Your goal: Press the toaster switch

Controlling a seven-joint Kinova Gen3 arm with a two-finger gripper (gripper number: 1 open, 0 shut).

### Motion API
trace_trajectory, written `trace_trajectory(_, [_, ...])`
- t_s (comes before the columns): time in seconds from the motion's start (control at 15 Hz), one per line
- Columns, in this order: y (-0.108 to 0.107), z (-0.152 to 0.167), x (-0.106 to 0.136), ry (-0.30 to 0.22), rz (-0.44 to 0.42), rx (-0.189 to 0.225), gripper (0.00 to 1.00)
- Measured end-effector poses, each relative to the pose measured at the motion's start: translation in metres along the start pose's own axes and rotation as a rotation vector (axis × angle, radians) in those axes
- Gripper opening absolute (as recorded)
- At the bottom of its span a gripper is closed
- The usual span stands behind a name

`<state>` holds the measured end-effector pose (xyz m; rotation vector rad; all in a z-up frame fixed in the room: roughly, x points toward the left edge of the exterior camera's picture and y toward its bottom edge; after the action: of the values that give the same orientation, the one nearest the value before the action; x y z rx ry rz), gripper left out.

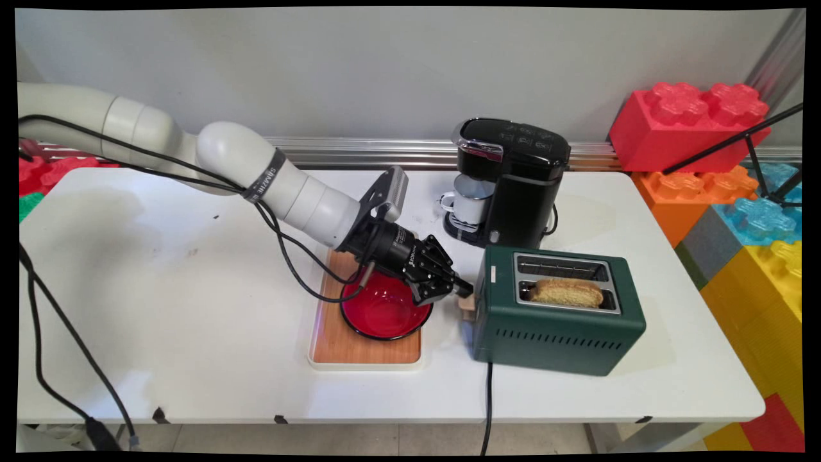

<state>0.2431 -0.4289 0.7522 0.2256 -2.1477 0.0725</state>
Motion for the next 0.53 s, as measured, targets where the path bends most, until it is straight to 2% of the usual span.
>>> trace_trajectory(0.53, [-0.0001, 0.005, -0.0051, -0.008, -0.003, -0.001, 0.0])
